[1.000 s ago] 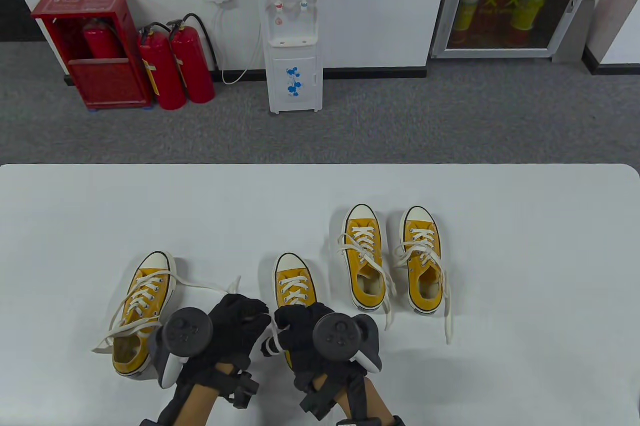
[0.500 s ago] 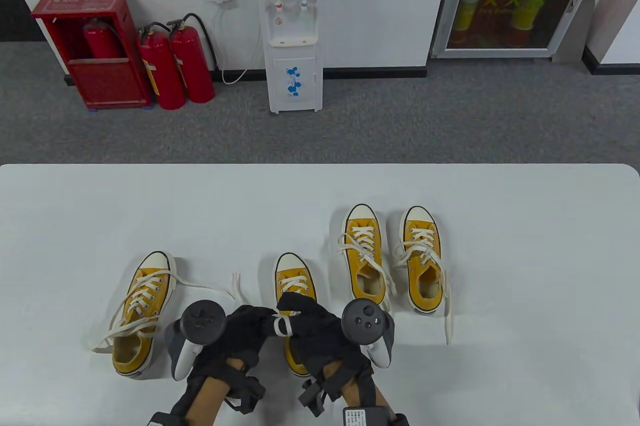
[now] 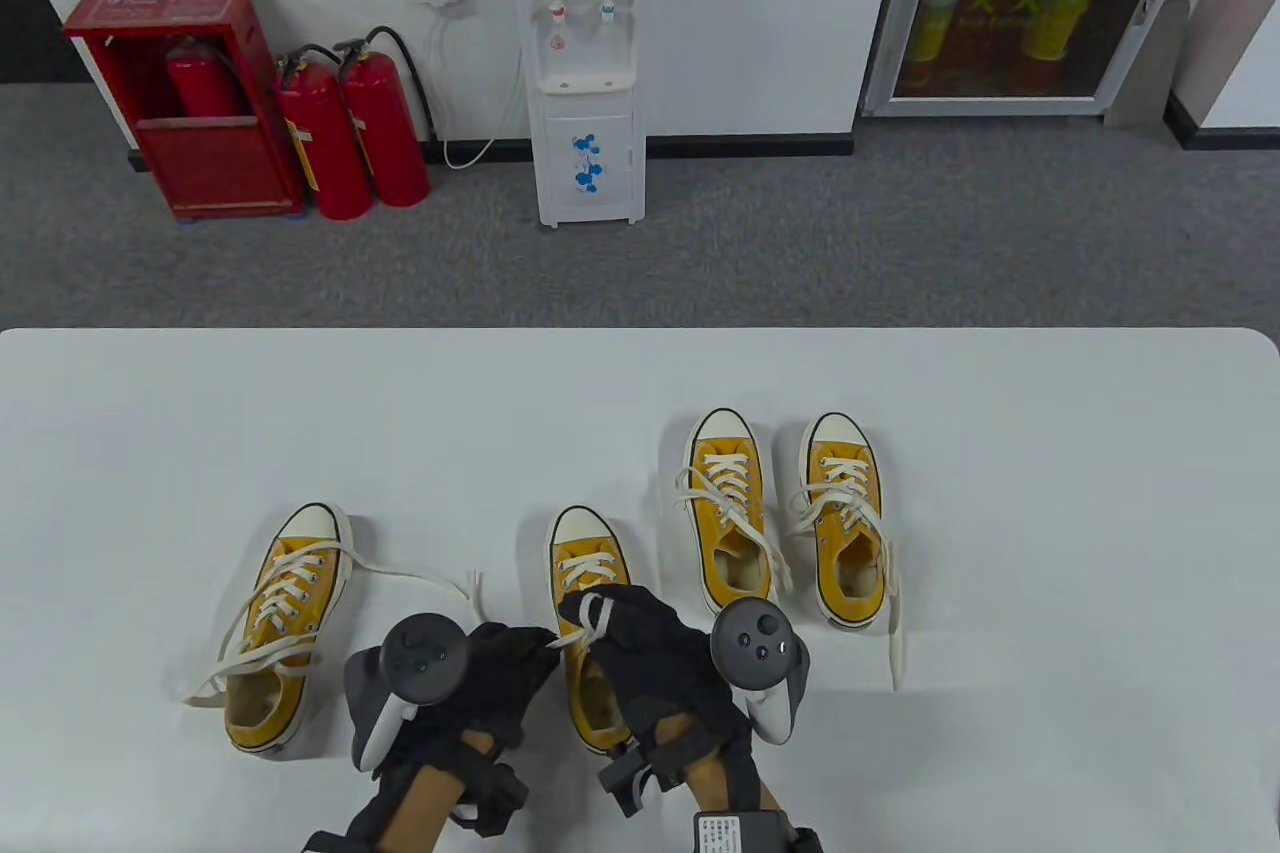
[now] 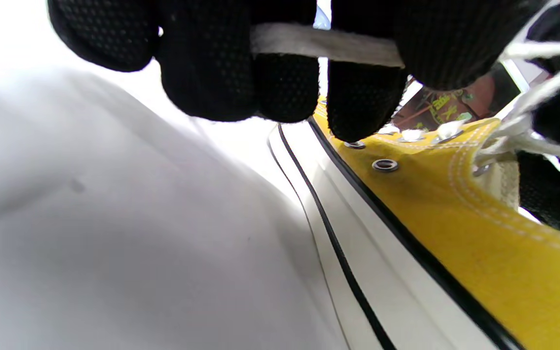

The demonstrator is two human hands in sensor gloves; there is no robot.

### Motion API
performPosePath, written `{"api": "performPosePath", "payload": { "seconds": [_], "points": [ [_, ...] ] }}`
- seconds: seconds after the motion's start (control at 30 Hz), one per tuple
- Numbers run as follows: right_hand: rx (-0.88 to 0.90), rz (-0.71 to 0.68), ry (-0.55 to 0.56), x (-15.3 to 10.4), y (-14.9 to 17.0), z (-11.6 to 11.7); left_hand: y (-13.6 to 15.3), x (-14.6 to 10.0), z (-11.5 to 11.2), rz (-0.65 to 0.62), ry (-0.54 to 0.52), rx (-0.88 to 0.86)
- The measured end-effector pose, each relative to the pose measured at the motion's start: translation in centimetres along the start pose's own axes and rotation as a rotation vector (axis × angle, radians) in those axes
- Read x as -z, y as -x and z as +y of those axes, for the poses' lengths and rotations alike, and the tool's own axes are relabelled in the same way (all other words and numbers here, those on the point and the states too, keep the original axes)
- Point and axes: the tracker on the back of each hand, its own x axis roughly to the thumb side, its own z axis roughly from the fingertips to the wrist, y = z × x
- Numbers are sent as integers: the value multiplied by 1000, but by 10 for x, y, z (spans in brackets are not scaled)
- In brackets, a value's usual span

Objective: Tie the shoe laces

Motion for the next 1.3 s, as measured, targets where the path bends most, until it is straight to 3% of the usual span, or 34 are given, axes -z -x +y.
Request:
{"api": "performPosePath", "payload": {
  "seconds": [0.2, 0.43, 0.87, 1.3],
  "points": [
    [-113, 3, 76, -2, -4, -6, 1, -1, 1, -3, -8, 25],
    [-155, 39, 91, -4, -3, -13, 4, -3, 3, -1, -27, 46],
    [-91, 113, -69, -4, 6, -15, 12, -6, 11, 29, -63, 36],
    [-146, 109, -42, -5, 6, -13, 16, -10, 20, 60, -144, -35]
  ]
}}
